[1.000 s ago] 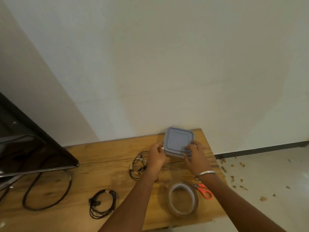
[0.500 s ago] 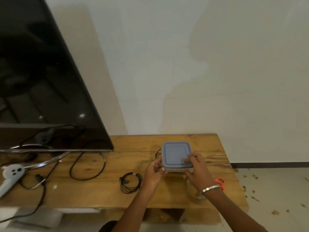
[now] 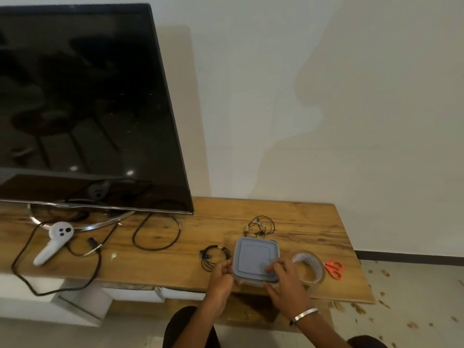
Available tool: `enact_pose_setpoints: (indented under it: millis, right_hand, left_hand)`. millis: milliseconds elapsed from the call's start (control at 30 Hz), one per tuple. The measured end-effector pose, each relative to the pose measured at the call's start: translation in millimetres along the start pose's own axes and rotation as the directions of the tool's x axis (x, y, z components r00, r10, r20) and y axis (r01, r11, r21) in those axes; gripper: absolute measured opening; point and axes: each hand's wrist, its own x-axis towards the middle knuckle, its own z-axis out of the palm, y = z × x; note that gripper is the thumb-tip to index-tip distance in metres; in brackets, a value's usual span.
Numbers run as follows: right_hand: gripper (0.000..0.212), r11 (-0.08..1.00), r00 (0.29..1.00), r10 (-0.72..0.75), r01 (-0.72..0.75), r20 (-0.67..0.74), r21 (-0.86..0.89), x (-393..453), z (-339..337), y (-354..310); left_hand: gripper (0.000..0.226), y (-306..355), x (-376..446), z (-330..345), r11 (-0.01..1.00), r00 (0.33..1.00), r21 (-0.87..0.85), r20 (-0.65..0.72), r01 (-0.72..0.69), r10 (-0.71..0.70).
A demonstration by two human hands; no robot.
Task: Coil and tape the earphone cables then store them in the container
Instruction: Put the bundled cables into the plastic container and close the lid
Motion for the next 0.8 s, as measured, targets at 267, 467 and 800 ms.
enact_pose_setpoints:
  millis: [267, 467, 800]
  right_hand:
    - [0.029, 0.991, 0.992, 0.100, -0.092, 0.079, -0.096, 20.4, 4.6, 10.2]
    - [0.034, 0.926, 0.991, 0.126, -0.104, 0.038, -0.363, 44.5, 6.6, 3.5]
    - [0.023, 0.880, 0.977, -0.124, 0.190, 0.175, -0.435, 69.8, 29.5, -33.2]
  left_hand:
    - [0.051, -4.9, 16.5, 16.8, 0.972, 1.000, 0.237, -0.029, 0.000, 0.007]
    - [0.046, 2.6, 33.7, 23.5, 0.955, 0.997, 0.297, -0.063, -0.028, 0.049]
    - [0.035, -1.6, 38.6, 17.2, 0.972, 0.999, 0.235, -0.047, -0.008, 0.019]
